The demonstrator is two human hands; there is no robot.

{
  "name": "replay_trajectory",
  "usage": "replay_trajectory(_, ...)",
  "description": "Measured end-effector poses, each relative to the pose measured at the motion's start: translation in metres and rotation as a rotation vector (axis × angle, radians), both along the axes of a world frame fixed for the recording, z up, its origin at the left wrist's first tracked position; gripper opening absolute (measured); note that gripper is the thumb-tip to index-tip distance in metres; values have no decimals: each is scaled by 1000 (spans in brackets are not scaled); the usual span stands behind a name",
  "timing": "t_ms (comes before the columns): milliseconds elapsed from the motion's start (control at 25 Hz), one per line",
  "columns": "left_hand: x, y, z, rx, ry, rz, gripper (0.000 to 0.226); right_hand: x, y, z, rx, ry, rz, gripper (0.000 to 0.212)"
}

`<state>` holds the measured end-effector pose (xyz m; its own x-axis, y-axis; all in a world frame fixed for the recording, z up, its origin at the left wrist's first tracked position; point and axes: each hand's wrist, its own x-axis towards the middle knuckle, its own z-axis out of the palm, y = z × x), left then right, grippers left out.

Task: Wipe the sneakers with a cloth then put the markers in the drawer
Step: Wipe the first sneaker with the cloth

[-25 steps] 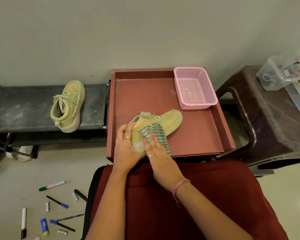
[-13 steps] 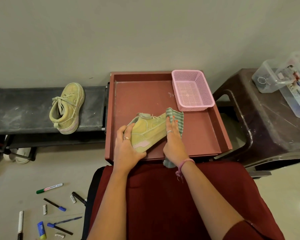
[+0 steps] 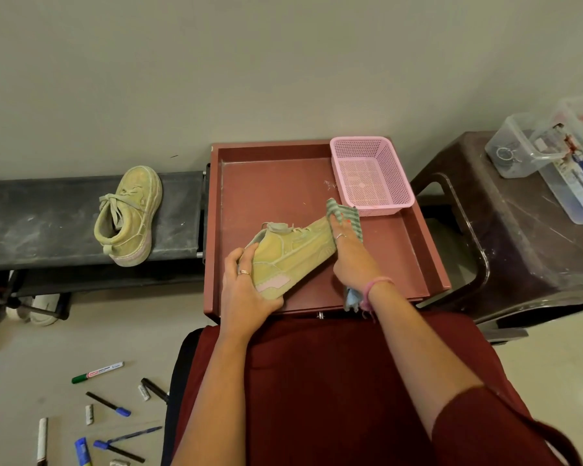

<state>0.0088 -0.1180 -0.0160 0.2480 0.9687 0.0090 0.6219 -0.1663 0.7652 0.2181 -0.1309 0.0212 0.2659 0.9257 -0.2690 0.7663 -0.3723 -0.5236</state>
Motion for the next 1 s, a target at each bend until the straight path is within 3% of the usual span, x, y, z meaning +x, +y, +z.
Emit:
replay_trajectory(200,0,2,1,-11,7,9,102,-30,-27,-3,60,-17,72,100)
replay_trajectory(440,3,1,-1,-22,-45,39,82,-107,-59,3,79,284,275,97)
replay_trajectory(560,5,1,1,-19,-41,50,81,-96,-58,8,117,51,393,88)
replay_trajectory(680,6,2,4,-41,-24,49,96,-74,-46,10,181,-146,416,72)
replay_trajectory(920,10,4,1,-39,-3,67,100,-70,-15,15,113,-43,230,86)
replay_trajectory(1000,8,2,1,-41,-16,72,85,-85,-34,7,154,-60,361,83)
